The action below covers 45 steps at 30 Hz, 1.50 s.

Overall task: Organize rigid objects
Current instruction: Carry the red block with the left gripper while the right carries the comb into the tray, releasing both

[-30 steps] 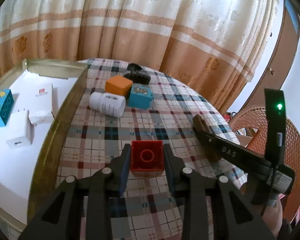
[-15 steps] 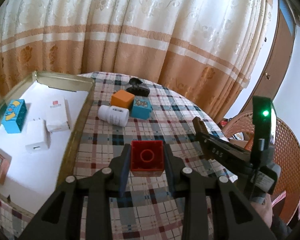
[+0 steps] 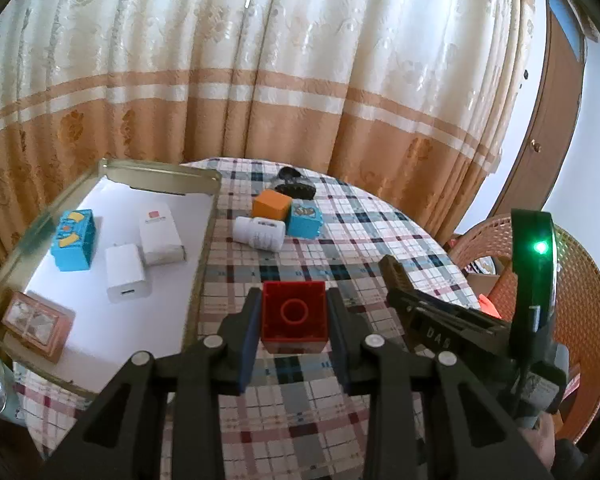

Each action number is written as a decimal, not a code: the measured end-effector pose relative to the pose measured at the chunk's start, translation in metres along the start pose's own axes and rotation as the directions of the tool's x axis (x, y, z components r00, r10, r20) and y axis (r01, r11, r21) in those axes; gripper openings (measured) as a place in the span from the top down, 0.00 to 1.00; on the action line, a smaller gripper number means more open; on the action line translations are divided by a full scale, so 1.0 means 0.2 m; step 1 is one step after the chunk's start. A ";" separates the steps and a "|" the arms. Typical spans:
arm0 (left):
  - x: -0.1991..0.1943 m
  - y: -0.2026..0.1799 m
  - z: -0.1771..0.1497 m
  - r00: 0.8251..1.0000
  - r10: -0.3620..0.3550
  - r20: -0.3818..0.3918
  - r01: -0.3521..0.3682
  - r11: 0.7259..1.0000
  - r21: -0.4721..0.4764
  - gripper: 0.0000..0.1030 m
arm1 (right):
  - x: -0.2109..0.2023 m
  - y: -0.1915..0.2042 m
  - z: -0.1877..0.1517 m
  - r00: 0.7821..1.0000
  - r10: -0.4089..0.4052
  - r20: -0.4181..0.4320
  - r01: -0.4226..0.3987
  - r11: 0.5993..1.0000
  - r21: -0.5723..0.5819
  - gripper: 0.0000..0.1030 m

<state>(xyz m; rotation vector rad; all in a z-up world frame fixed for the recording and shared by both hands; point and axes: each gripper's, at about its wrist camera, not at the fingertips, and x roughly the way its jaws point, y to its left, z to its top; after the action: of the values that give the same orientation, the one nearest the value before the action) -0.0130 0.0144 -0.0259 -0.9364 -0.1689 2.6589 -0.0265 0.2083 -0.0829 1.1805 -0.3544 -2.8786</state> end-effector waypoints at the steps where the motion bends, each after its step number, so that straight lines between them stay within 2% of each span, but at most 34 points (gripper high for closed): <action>1: -0.02 0.01 0.00 1.000 0.004 0.006 -0.004 1.000 0.003 0.70 | -0.01 0.03 0.00 1.000 0.010 0.001 -0.010 1.000 -0.008 0.73; 13: -0.17 0.17 0.06 0.996 0.049 0.077 -0.047 0.999 -0.024 0.70 | -0.09 0.36 -0.02 0.992 0.126 -0.008 -0.126 0.986 -0.105 0.73; 20: -0.20 0.28 0.06 0.993 0.080 0.084 -0.075 0.995 -0.061 0.70 | -0.10 0.54 -0.07 0.982 0.184 -0.037 -0.188 0.968 -0.168 0.73; 34: -0.21 0.43 0.07 0.989 0.121 0.088 -0.111 0.988 -0.104 0.70 | -0.11 0.68 -0.08 0.972 0.230 -0.055 -0.236 0.950 -0.206 0.73; 39: -0.20 0.45 0.13 0.986 0.138 0.098 -0.129 0.988 -0.088 0.70 | -0.12 0.73 -0.01 0.969 0.245 -0.028 -0.244 0.941 -0.233 0.73; 45: -0.16 0.51 0.28 0.981 0.160 0.107 -0.151 0.985 -0.088 0.70 | -0.09 0.78 0.17 0.967 0.253 0.039 -0.236 0.941 -0.241 0.73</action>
<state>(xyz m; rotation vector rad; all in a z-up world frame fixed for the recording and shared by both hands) -0.0508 -0.0927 0.0159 -0.8539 -0.2390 2.8714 -0.0484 0.0645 -0.0132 0.9274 -0.1426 -2.6603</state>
